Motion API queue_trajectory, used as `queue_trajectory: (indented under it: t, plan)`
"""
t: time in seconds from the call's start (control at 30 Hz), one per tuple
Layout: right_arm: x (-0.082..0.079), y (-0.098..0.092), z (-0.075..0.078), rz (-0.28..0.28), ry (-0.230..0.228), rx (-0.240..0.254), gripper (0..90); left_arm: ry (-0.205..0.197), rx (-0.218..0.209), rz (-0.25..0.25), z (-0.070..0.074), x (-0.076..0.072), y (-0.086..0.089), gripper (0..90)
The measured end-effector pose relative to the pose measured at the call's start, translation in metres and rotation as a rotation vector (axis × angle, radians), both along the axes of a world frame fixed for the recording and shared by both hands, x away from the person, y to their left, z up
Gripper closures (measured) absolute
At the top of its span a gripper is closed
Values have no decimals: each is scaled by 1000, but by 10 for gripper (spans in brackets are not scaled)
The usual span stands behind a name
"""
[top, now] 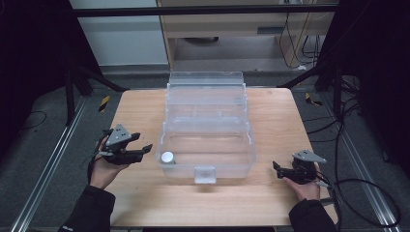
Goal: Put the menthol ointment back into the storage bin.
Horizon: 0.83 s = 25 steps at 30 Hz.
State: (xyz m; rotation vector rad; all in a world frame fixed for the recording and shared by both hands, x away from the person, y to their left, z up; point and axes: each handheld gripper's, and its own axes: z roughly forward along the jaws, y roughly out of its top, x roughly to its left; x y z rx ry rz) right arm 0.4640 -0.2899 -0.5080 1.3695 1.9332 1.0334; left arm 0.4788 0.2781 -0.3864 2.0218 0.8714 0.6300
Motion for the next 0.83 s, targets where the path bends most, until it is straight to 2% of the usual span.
queue_trajectory:
  t: [0.03, 0.07, 0.1, 0.13, 0.17, 0.2, 0.23, 0.27, 0.3, 0.33, 0.37, 0.57, 0.6, 0.77, 0.8, 0.83]
  plan:
    - [0, 0, 0, -2, 1, 1, 108, 0, 0, 0, 0, 0, 0, 356]
    - [0, 0, 0, -1, 1, 2, 108, 3, -21, 58, -6, -1, 6, 351]
    - [-1, 0, 0, -3, 4, 7, 108, 4, -42, 85, -10, -2, 9, 350]
    - [-1, 0, 0, -5, 5, 8, 108, 4, -42, 85, -10, -2, 9, 350]
    - [-1, -1, 0, -4, -1, 3, 108, 2, -69, 141, -17, -3, 14, 350]
    - [-1, 0, 0, -7, 4, 12, 108, 0, -75, 171, -21, -4, 16, 346]
    - [-1, -1, 0, -7, 0, 10, 108, 0, -75, 171, -21, -4, 16, 345]
    - [-1, -1, 0, -8, 0, 11, 107, 4, -91, 209, -29, -6, 21, 344]
    - [-1, -1, 0, -8, 0, 11, 107, 4, -91, 209, -29, -6, 21, 343]
    - [-1, -1, 0, -9, 3, 16, 105, 5, -100, 250, -37, -7, 24, 341]
    - [-2, -1, 0, -9, 4, 16, 103, 6, -104, 266, -41, -8, 26, 340]
    - [-3, -3, 1, -9, -4, 10, 98, 42, -105, 305, -58, -9, 32, 322]
    - [-4, -3, 2, -13, -8, 18, 96, 54, -94, 320, -63, -9, 35, 314]
    - [-6, -3, 4, -11, -14, 15, 87, 54, -87, 360, -72, -10, 42, 308]
    - [-7, -4, 5, -12, -18, 16, 86, 61, -70, 377, -76, -10, 45, 304]
    - [-7, -4, 6, -13, -22, 19, 86, 61, -70, 377, -76, -10, 45, 305]
